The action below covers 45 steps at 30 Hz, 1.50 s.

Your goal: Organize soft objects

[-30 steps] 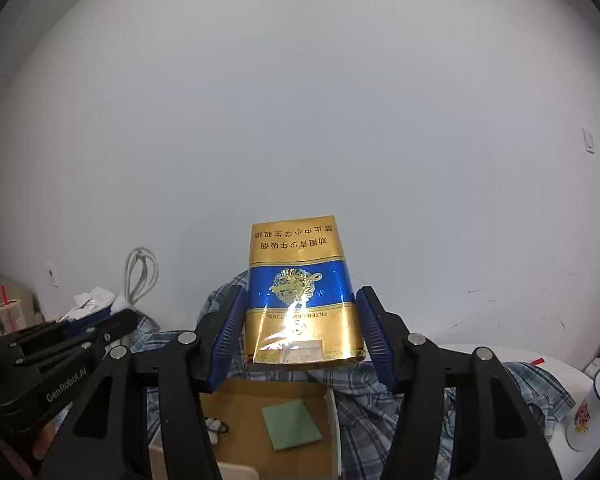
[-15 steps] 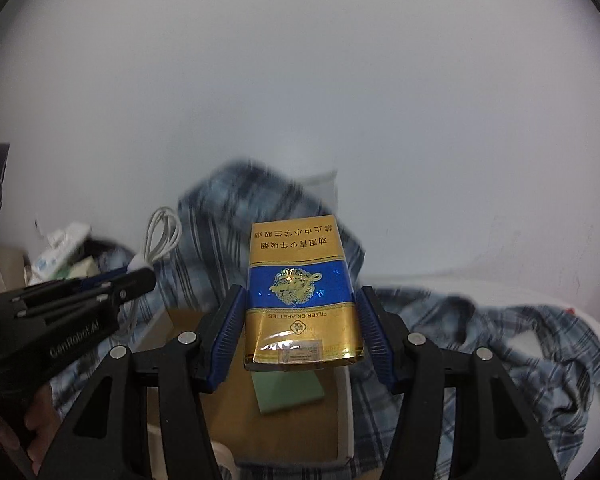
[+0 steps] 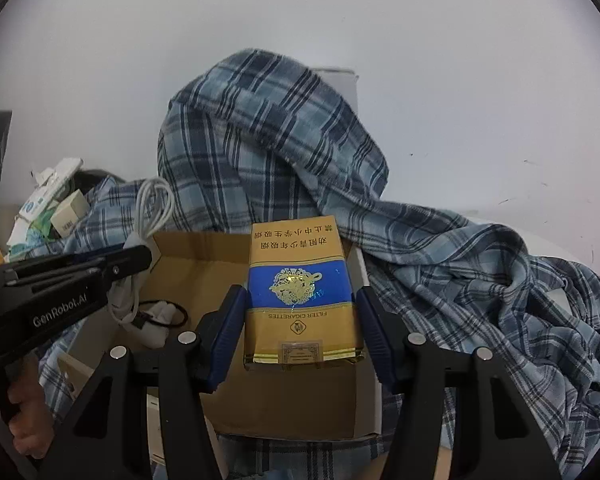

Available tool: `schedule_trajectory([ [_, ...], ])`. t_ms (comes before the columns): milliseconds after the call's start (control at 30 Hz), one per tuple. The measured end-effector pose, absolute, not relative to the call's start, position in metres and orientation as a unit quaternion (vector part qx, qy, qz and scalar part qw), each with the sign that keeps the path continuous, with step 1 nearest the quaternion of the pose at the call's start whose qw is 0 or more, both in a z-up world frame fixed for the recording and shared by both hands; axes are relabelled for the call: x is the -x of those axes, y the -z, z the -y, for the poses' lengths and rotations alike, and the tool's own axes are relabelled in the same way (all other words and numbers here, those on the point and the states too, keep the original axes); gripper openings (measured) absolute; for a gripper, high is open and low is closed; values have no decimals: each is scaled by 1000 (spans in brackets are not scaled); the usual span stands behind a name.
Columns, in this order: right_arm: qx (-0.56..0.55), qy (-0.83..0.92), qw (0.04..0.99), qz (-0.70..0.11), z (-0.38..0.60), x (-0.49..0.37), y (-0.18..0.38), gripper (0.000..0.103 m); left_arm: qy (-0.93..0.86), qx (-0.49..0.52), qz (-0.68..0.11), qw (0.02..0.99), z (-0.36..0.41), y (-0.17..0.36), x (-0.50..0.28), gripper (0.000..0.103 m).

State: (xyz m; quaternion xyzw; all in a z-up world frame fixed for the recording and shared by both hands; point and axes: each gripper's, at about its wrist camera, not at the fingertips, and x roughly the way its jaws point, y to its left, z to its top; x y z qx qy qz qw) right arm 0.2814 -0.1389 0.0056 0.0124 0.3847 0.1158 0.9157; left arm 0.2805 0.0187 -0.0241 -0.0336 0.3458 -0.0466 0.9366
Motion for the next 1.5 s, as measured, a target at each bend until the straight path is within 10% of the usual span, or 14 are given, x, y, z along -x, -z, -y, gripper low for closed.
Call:
schedule_trajectory([
  [100,-10,-123,912,-391,136,-283,-1,58,44,33,-346,937,-18,24,-281,22],
  [167,-10,-126,910,-394,135,-283,0,72,37,37,-343,938,-19,22,-281,78],
  [233,-12,-123,908,-400,135,-284,1,76,24,42,-304,951,-23,16,-274,99],
  [333,-15,-117,909,-400,137,-284,2,92,21,45,-265,963,-26,5,-264,103],
  [1500,-21,-121,960,-251,175,-203,-124,103,42,-6,-96,995,-8,-93,-102,103],
])
